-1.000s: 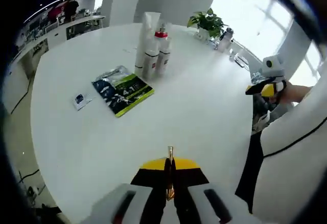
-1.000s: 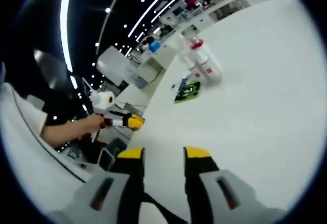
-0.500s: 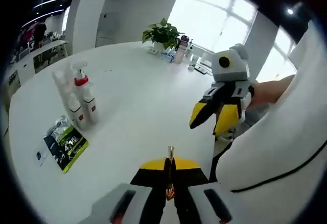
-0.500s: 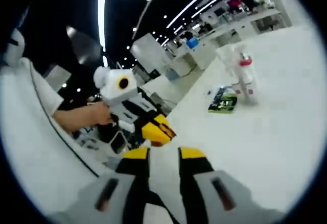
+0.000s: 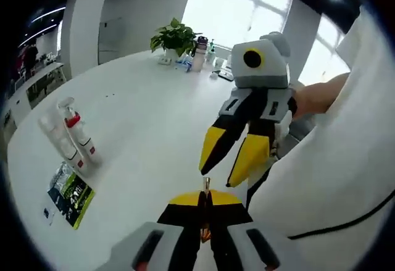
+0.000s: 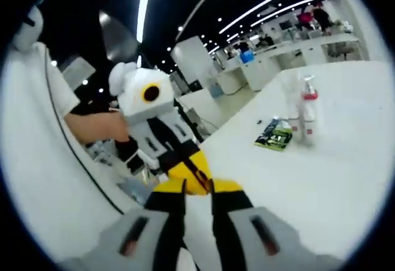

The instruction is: Arrange the skincare products in the storage area until every visible bottle or jar stands upright without overlapping.

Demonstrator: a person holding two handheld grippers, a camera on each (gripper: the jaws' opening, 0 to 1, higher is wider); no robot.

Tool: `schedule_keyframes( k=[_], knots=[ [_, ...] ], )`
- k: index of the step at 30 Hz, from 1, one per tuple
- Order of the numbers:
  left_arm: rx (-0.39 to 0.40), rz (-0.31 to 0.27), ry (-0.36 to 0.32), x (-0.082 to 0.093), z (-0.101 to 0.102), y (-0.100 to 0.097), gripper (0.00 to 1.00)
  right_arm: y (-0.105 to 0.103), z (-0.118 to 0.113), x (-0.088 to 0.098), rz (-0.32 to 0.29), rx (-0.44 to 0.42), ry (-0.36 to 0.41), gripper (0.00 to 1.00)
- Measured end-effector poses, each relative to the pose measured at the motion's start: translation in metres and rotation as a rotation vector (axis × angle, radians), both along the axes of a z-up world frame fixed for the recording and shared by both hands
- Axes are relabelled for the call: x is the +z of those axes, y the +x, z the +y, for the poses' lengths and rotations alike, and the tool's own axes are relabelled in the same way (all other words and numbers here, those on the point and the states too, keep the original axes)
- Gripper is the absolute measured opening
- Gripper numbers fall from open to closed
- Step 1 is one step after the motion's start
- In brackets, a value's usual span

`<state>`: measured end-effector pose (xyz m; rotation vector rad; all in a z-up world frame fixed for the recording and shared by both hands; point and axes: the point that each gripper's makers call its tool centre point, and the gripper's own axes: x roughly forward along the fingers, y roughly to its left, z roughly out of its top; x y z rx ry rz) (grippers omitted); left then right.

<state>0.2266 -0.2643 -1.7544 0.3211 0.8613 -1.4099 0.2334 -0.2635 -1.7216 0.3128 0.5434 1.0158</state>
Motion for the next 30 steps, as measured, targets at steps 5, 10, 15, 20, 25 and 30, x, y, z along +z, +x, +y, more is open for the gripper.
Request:
schedule_keyframes(
  k=[5, 10, 15, 20, 25, 30],
  knots=[
    [0.006, 0.009, -0.007, 0.001, -0.001, 0.000, 0.02, -0.002, -0.001, 0.001, -0.011, 0.005, -0.008, 0.12],
    [-0.012, 0.009, -0.009, 0.001, -0.002, -0.002, 0.02, -0.004, -0.001, -0.003, -0.009, 0.017, -0.029, 0.12],
    [-0.054, 0.019, -0.006, 0.001, -0.002, -0.008, 0.02, -0.007, 0.000, -0.003, -0.008, 0.045, -0.038, 0.10],
    [-0.101, 0.035, -0.010, 0.003, -0.004, -0.015, 0.03, -0.015, 0.002, -0.003, -0.008, 0.109, -0.058, 0.07],
    [-0.180, 0.022, 0.011, 0.003, -0.006, -0.023, 0.02, -0.019, 0.002, -0.005, 0.020, 0.150, -0.053, 0.01],
    [-0.201, 0.028, 0.010, 0.002, -0.008, -0.026, 0.04, -0.020, 0.000, -0.005, 0.032, 0.156, -0.052, 0.00]
  ],
)
